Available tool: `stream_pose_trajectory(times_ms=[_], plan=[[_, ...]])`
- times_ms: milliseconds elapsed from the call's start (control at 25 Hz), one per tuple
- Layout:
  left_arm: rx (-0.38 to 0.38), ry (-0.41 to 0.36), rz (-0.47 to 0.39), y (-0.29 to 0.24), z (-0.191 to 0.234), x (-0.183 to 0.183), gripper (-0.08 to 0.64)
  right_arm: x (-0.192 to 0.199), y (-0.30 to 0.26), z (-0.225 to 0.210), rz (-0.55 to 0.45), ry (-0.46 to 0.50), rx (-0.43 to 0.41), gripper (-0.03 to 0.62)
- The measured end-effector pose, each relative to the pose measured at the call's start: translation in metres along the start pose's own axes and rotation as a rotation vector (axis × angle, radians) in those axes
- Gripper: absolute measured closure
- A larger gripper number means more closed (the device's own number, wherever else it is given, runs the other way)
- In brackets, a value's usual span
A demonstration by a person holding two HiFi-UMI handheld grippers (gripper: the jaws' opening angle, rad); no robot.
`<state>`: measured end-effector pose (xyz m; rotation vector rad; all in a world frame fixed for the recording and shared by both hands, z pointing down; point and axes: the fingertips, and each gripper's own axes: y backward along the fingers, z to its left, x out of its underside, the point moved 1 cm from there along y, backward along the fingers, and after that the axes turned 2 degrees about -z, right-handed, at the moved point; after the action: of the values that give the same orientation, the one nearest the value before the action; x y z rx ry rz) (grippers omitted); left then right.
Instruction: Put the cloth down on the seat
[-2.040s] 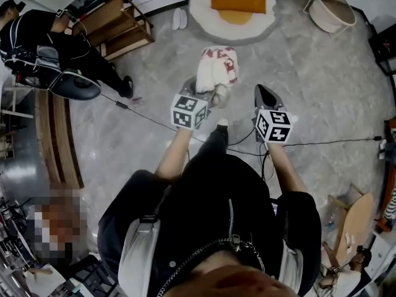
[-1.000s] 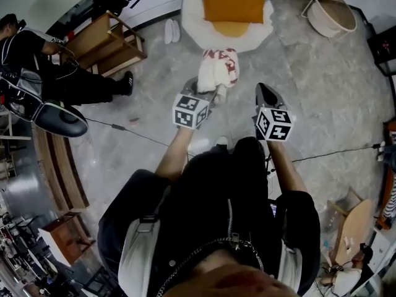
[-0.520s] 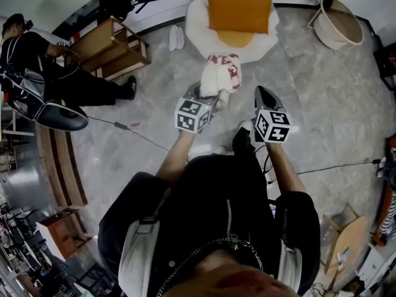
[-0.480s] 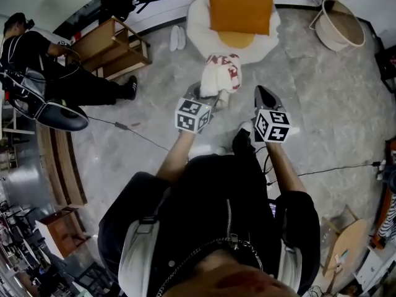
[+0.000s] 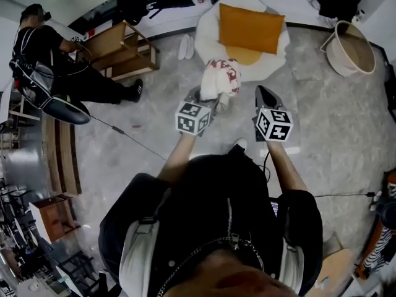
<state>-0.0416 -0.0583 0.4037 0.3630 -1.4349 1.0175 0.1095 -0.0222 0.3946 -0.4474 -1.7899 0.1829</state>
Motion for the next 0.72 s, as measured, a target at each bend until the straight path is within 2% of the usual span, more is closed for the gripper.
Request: stream_pose_trajectory(times_ms=[160, 360, 720], plan=[[-0.023, -0.005, 0.002, -0.033, -0.002, -0.014, 0.408, -0.012, -0.021, -0.031, 0.013, 0.009, -0.033, 0.591], [-0.041, -0.008, 0.018, -0.05, -0.002, -0.015, 0.408, -0.008, -0.029, -0.048, 0.022, -0.019, -0.048, 0.591], [-0.025, 0.008, 0.027, -0.106, 0.017, -0.026, 0.408, -0.021, -0.07, -0.082, 0.05, -0.018, -0.041, 0.591]])
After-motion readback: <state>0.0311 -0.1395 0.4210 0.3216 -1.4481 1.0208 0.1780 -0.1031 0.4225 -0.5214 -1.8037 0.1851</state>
